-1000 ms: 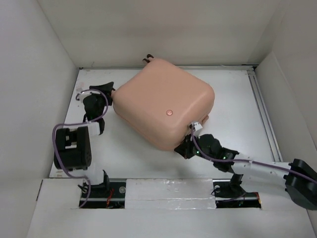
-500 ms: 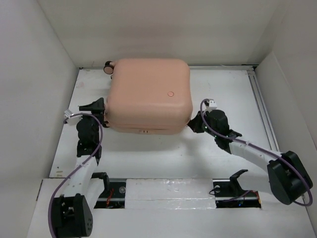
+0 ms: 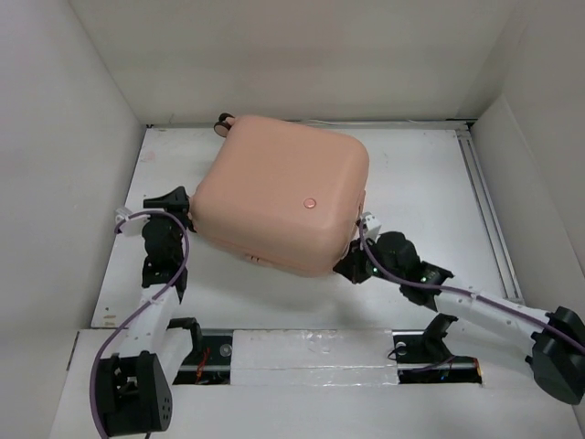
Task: Pack the luggage
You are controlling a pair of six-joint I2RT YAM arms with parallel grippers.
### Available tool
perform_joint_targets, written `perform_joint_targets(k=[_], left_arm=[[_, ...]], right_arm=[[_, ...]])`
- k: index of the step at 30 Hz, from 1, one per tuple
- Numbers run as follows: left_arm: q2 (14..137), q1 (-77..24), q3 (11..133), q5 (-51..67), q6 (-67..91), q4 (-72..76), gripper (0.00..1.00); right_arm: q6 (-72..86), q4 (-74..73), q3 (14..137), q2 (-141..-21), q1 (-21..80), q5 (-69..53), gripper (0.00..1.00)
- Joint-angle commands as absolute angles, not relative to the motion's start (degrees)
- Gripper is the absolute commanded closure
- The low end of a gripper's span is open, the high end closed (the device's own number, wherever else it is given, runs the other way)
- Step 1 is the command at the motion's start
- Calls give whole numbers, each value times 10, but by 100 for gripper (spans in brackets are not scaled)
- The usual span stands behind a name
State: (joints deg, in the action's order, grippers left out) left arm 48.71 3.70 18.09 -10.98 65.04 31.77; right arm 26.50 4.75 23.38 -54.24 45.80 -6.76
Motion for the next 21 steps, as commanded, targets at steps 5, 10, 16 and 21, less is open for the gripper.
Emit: perform_joint_targets(k=[5, 10, 16, 21], left_arm=[[565, 79, 208, 23, 613, 405, 100], [596, 84, 220, 39, 632, 431, 100], [577, 65, 202, 37, 632, 431, 100], [571, 47, 171, 68, 633, 438, 100]], right_arm=[[223, 71, 337, -571, 466, -346, 100], [211, 87, 312, -594, 518, -330, 100], [291, 190, 399, -646, 331, -391, 100], [311, 220, 546, -727, 192, -446, 100]])
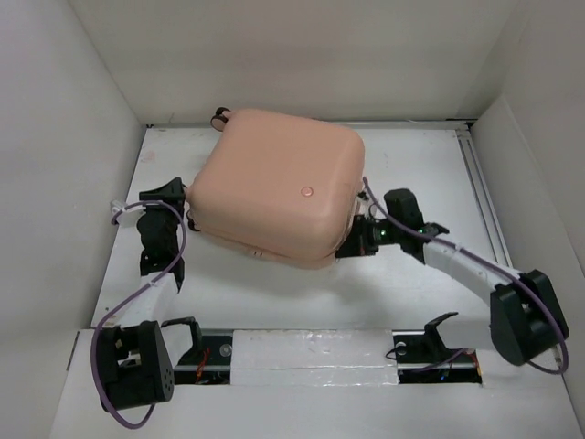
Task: Pack the luggage
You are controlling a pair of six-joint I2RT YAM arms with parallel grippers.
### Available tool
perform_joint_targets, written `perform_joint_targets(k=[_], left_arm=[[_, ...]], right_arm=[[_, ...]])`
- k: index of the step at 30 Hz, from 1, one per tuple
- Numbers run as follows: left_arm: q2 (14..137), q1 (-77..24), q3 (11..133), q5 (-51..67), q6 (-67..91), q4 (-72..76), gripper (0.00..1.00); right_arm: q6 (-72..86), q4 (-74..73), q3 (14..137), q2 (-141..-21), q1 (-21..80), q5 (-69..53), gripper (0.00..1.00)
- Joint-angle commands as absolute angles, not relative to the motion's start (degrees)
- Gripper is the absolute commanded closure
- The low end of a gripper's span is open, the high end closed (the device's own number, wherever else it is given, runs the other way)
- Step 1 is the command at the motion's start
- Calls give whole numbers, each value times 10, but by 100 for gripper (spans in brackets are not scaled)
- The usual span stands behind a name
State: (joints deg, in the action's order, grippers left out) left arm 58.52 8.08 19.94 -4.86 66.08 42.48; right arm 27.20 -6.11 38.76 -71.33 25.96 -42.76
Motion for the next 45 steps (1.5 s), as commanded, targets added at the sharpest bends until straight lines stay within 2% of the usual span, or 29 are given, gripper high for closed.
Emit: perform_joint_targets(k=[1, 3, 5, 7, 8, 11, 13, 15, 16, 17, 22, 27, 28, 30, 32, 36, 38, 41, 45], left_arm=[[571, 47, 165, 73, 633, 444, 100], [571, 47, 165, 79, 633, 444, 100], [566, 47, 165, 84, 633, 444, 100], [566, 47, 165, 84, 633, 444, 100], [566, 47, 165, 91, 633, 452, 100], [566, 47, 152, 107, 638, 475, 100], [566, 47, 134, 107, 638, 475, 100], [551, 47, 128, 107, 638, 481, 100], [551, 47, 122, 107, 644, 481, 100], [551, 47, 122, 107, 644, 481, 100], [541, 25, 122, 107, 644, 481, 100], [557, -79, 153, 48, 626, 481, 100], [565, -109, 153, 32, 626, 486, 100], [573, -118, 153, 32, 626, 500, 100], [580, -124, 153, 50, 633, 519, 100], [586, -124, 135, 83, 656, 548, 100], [578, -124, 127, 77, 657, 555, 100], [564, -124, 127, 76, 657, 548, 100], [557, -124, 127, 94, 657, 541, 100]], right_arm=[[319, 220, 592, -743, 181, -446, 100], [319, 201, 606, -780, 176, -449, 100], [310, 200, 539, -772, 202, -442, 100], [280, 178, 444, -704, 270, -336, 100], [280, 178, 351, -678, 297, -308, 100], [338, 191, 237, -576, 422, -217, 100], [351, 191, 245, -549, 483, -152, 100], [333, 171, 324, -589, 519, -58, 100], [298, 152, 361, -651, 519, -36, 100], [283, 126, 394, -679, 509, -26, 100], [266, 139, 531, -751, 343, -135, 100], [237, 52, 678, -784, 258, -178, 100], [237, 45, 679, -784, 265, -178, 100], [237, 62, 590, -744, 306, -154, 100], [262, 131, 460, -735, 392, -91, 100], [338, 280, 348, -770, 524, -37, 100], [317, 330, 348, -802, 558, -23, 100], [266, 216, 444, -817, 548, 39, 100], [227, 185, 518, -811, 498, -40, 100]])
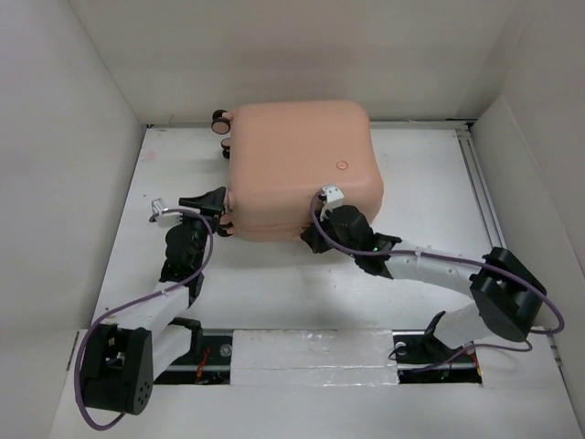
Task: Pack the luggage
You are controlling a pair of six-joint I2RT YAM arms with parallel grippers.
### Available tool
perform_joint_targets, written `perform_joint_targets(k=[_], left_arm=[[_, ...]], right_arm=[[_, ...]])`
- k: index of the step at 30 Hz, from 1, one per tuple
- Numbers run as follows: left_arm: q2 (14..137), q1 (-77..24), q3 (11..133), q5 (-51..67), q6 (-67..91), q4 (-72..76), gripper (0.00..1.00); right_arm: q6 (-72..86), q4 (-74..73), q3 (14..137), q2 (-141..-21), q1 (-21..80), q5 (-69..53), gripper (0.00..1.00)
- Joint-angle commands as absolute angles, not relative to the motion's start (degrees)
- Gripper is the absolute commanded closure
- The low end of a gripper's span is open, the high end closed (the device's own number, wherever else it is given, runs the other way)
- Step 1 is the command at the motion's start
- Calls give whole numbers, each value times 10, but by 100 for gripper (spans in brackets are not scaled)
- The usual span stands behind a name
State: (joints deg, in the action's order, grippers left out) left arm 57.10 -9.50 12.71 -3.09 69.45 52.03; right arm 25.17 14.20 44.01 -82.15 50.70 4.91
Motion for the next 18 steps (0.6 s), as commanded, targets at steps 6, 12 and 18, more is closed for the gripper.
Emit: perform_joint_targets(k=[6, 12, 18], left_arm=[[574, -253, 162, 45, 649, 541, 100], [602, -299, 189, 103, 655, 548, 100], [667, -413, 246, 106, 666, 576, 100]], right_arm=[[285, 256, 528, -916, 553, -98, 100], [248, 224, 440, -818, 533, -30, 100], [271, 283, 423, -832, 502, -114, 100]])
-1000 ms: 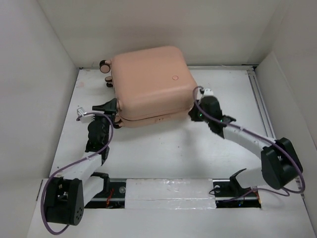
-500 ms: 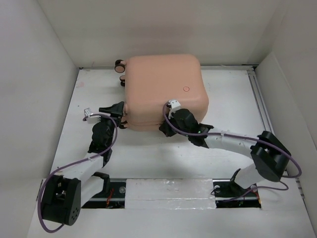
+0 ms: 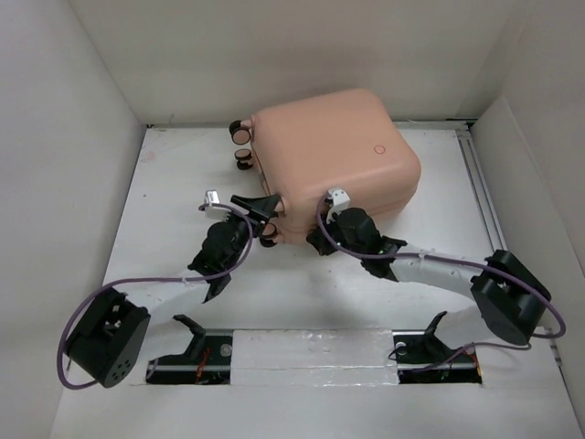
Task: Pack the luggage
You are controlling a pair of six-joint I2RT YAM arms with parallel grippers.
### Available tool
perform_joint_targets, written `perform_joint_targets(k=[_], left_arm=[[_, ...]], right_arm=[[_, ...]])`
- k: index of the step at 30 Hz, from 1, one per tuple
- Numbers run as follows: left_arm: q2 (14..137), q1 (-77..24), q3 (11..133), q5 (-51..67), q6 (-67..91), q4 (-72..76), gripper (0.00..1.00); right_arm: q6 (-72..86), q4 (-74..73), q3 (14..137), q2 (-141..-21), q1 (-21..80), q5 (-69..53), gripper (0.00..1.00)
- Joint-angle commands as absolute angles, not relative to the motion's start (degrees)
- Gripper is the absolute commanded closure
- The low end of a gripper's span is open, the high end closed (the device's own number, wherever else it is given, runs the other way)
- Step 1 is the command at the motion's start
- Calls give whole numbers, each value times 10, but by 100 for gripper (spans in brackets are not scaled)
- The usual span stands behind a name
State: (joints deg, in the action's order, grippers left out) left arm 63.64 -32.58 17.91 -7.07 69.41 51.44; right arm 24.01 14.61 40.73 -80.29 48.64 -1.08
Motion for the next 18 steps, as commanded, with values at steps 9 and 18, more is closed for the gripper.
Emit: perform_joint_targets(k=[9, 18], left_arm=[[694, -487, 265, 68, 659, 583, 100], [665, -496, 295, 54, 625, 531, 100]], right_arm=[[349, 420, 392, -851, 528, -68, 100], [251, 189, 408, -726, 585, 81, 100]])
